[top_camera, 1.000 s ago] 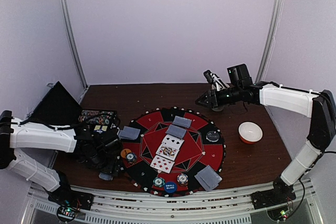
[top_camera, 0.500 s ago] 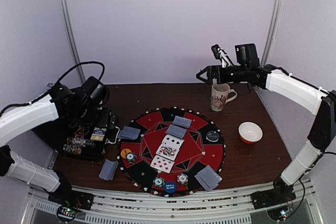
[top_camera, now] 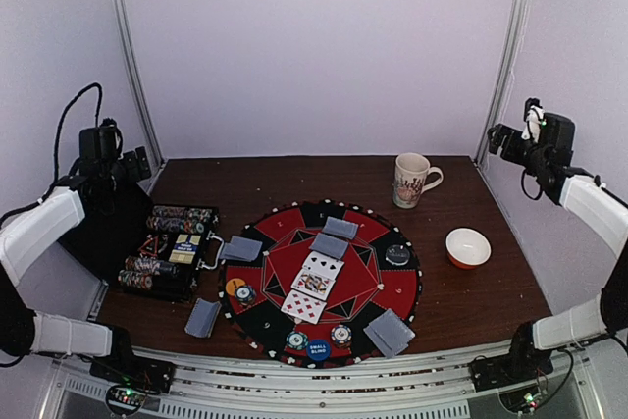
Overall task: Distribute texas hold em gaming equipment
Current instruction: Reset both arms
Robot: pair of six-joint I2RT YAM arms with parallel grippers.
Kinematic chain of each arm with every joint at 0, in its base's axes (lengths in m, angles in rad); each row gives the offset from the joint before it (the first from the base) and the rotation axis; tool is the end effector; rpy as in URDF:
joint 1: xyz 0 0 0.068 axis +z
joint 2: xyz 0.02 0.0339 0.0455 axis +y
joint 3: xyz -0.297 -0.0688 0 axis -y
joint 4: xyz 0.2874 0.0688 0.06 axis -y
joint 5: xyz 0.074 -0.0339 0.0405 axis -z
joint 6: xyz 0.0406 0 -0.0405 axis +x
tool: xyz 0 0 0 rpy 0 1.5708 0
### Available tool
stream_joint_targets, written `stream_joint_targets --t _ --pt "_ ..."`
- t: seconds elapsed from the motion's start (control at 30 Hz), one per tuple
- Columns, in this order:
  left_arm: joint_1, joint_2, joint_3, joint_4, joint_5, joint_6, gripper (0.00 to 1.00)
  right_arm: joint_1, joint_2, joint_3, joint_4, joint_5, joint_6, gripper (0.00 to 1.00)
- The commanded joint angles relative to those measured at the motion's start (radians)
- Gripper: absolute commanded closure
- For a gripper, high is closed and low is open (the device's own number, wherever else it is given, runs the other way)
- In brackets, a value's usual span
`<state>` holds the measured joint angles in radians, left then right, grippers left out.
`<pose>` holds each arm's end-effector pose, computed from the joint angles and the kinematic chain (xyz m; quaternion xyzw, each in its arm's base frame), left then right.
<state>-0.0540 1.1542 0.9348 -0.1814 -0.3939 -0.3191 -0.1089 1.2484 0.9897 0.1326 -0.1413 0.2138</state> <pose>0.2965 -0.0004 0.3376 -0.2152 0.7961 0.0599 0.5624 0.3310 -0.0304 0.3653 0.0742 0.7462 0.0875 0.6558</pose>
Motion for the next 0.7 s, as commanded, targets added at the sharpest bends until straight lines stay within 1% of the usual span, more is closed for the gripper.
stream_joint_targets --t 0.0,0.13,0.3,0.4,0.5,0.53,0.6,0.67 --pt "0.042 -0.007 -0.193 0.334 -0.082 0.102 0.02 0.011 -0.077 -0.243 0.307 0.045 -0.068 0.0" --pt "0.042 -0.049 -0.382 0.568 -0.115 0.134 0.02 0.011 -0.084 -0.421 0.475 0.035 -0.062 0.0" --pt "0.042 -0.046 -0.54 0.802 -0.118 0.14 0.02 0.011 -0.07 -0.649 0.749 0.022 -0.051 0.0" --pt "0.042 -0.021 -0.621 0.927 -0.069 0.143 0.02 0.012 -0.032 -0.729 0.863 0.012 -0.068 0.0" --pt "0.041 0.018 -0.709 1.133 0.008 0.169 0.02 0.011 0.021 -0.811 1.046 0.008 -0.06 0.0" --pt "0.041 0.036 -0.728 1.187 0.025 0.174 0.02 0.011 0.044 -0.821 1.091 0.009 -0.049 0.0" --pt "0.041 0.077 -0.785 1.29 0.046 0.181 0.02 0.012 0.101 -0.825 1.147 -0.033 -0.056 0.0" --pt "0.039 0.146 -0.825 1.411 0.067 0.205 0.02 0.013 0.166 -0.837 1.245 -0.078 -0.061 0.0"
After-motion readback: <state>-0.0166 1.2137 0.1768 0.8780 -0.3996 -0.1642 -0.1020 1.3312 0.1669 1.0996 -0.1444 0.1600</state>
